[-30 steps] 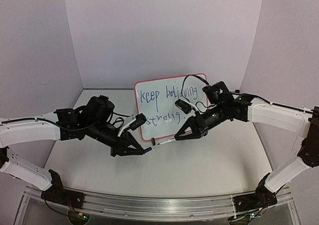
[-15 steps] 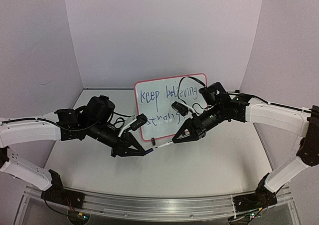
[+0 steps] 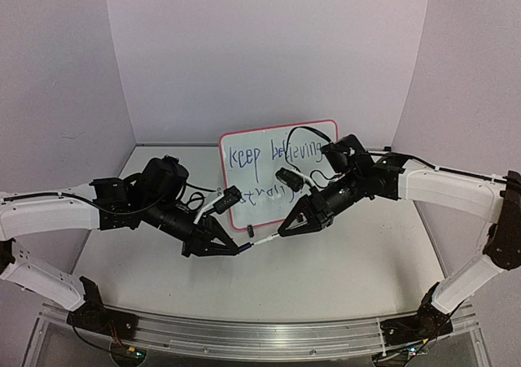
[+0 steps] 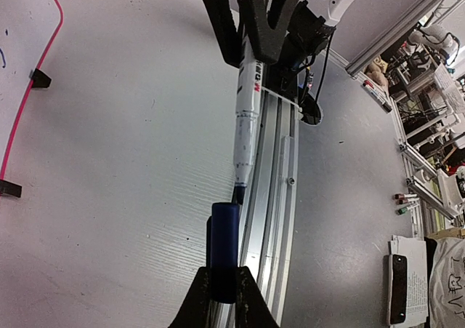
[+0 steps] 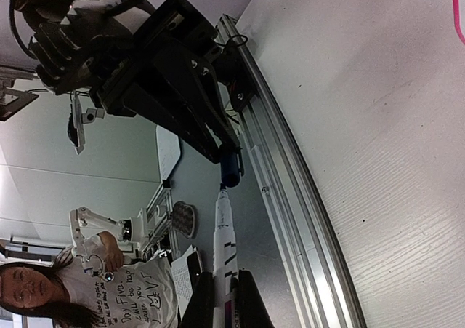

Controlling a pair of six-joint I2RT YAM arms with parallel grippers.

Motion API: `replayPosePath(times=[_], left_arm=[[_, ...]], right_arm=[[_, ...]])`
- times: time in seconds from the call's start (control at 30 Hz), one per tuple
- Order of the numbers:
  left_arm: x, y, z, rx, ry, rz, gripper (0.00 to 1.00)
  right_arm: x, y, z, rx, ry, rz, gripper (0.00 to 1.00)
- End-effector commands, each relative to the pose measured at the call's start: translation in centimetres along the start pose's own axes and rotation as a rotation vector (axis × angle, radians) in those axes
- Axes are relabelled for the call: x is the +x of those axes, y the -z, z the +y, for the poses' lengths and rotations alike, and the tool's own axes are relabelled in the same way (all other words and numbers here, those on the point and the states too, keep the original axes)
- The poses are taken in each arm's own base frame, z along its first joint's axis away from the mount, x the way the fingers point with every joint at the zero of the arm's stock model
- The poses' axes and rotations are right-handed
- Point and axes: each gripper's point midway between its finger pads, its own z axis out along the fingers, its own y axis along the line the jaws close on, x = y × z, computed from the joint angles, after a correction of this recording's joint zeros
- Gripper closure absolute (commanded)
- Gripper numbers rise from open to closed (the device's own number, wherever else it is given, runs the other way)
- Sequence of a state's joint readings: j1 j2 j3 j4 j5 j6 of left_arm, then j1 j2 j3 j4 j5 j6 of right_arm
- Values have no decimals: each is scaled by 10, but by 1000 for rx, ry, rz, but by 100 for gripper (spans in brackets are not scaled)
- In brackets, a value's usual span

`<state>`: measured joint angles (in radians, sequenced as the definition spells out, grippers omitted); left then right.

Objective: Write a sentence on the whiteboard
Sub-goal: Insert the whiteboard marker without the cap into the whiteboard marker.

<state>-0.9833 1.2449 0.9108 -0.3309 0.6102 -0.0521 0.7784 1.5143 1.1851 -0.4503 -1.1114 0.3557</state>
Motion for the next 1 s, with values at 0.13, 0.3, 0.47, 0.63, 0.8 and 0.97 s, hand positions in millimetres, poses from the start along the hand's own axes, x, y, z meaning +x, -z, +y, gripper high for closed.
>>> replayPosePath(times=[0.13, 0.3, 0.47, 0.63, 0.8, 0.97], left_arm=[[-28, 6, -14, 36, -55, -73, 100], [-25, 4, -13, 41, -48, -65, 100], [-24, 4, -15, 44, -45, -68, 100], [-23, 4, -14, 44, -43, -69, 100], [-24, 5, -15, 45, -45, -74, 100], [-26, 5, -15, 45, -46, -76, 100]], right_arm=[[-5, -2, 6, 2, 43, -2, 100], [-7, 2, 8, 20, 68, -21, 100], [-7, 5, 12, 29, 81, -33, 100], [-11, 14, 20, 42, 111, -67, 100], [-13, 19, 21, 45, 113, -80, 100], [-11, 15, 16, 36, 92, -63, 100]])
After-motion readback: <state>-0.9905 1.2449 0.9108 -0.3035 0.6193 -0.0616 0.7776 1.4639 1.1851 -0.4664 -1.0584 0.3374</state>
